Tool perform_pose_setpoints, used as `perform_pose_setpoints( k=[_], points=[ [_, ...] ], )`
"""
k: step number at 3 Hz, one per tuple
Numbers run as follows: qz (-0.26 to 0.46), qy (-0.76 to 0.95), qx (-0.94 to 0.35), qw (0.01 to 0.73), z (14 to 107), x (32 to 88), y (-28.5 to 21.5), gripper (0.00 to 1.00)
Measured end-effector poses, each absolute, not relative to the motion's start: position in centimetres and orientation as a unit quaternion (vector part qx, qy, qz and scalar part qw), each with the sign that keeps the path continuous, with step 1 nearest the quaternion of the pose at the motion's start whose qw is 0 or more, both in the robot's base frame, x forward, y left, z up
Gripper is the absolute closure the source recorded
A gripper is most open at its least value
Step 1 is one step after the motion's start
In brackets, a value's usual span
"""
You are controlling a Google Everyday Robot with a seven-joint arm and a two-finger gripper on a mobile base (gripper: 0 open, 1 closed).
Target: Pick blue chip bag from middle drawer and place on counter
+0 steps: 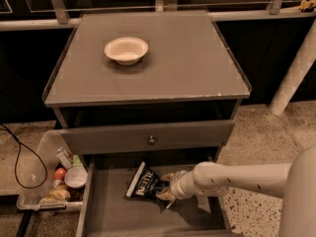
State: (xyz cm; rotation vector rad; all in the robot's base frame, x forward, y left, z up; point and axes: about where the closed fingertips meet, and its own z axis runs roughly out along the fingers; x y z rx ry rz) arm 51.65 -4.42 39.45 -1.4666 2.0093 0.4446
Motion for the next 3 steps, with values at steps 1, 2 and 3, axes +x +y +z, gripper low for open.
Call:
perform_pose_setpoints(
  k=[1,2,3],
  points=[
    [0.158,0.757,-0.546,0.323,43.3,50.6,-6.6,1.0],
    [0.156,0.752,-0.534,0.353,47.3,49.3,-9.4,1.0],
    [0.152,0.752,-0.523,0.371,51.1,48.4,-12.5,1.0]
  ],
)
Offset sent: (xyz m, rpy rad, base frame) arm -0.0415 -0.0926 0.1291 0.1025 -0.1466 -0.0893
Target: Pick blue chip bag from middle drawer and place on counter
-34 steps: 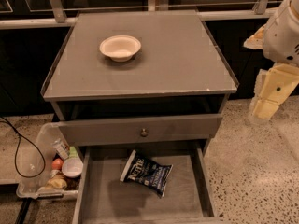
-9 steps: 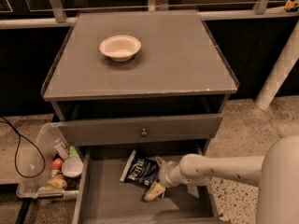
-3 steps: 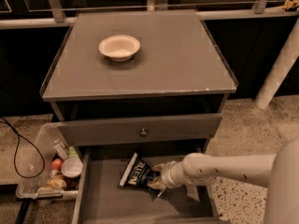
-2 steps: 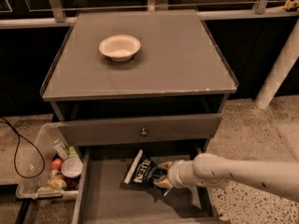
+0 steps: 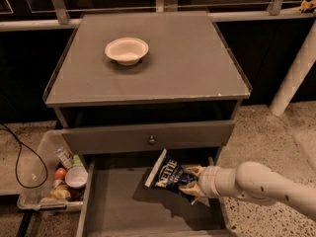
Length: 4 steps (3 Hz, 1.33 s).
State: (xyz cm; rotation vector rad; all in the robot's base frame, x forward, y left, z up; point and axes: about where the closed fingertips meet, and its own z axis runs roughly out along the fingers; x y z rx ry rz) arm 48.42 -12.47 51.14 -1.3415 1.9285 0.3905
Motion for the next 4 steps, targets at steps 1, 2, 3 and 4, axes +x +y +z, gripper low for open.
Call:
perform_pose_setpoints(
  k=[1,2,3,4],
  points=[
    [0.149,0.747,-0.526,0.379,56.6,48.1,-14.6,1.0],
    [0.147,0.729,-0.552,0.378,63.7,47.6,-15.4,1.0],
    [0.147,0.729,-0.552,0.378,63.7,47.6,-15.4,1.0],
    [0.138,0.719,-0.562,0.384,65.3,47.1,-15.3,1.0]
  ],
)
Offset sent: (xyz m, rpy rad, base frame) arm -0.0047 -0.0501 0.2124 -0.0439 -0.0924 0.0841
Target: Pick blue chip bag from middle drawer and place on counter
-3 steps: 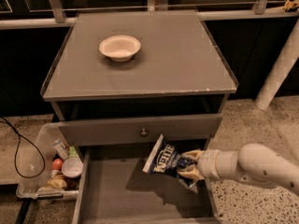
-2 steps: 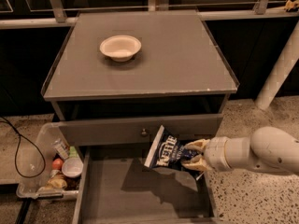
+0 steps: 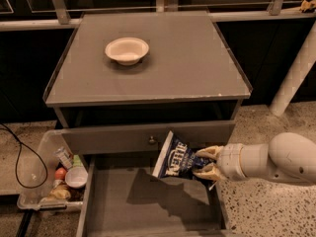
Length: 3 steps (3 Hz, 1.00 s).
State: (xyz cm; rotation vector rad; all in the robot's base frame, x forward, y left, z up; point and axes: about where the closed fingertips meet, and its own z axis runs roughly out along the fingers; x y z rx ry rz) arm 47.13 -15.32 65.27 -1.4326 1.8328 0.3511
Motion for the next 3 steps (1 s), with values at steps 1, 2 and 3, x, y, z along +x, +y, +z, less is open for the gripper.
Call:
perform_pose_setpoints(
  k=[1,2,3],
  points=[
    [0.116,0.683,-0.591,0.412,71.5,45.4,-14.9,1.0],
    [0.085,0.642,-0.628,0.432,78.4,43.8,-14.0,1.0],
    [0.049,0.618,-0.645,0.445,84.5,44.5,-13.6,1.0]
  ],
)
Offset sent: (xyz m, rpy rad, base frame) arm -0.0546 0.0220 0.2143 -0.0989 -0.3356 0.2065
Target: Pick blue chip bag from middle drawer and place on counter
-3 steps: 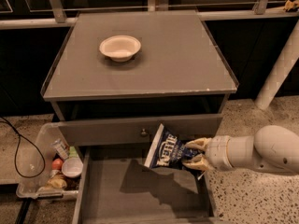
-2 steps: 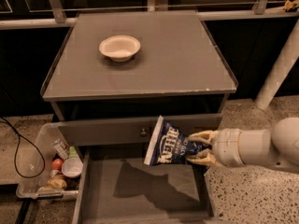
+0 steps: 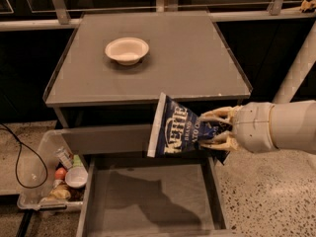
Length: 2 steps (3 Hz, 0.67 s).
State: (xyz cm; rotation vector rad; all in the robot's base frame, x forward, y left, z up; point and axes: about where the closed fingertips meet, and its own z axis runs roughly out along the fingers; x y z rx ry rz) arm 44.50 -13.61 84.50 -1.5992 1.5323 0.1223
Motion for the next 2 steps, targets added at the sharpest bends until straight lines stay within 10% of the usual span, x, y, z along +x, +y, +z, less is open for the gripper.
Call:
perform_pose_setpoints(
  k=[2],
  points=[
    [0.057,0.607,-0.654,0.448,84.6,45.1,-12.3,1.0]
  ],
)
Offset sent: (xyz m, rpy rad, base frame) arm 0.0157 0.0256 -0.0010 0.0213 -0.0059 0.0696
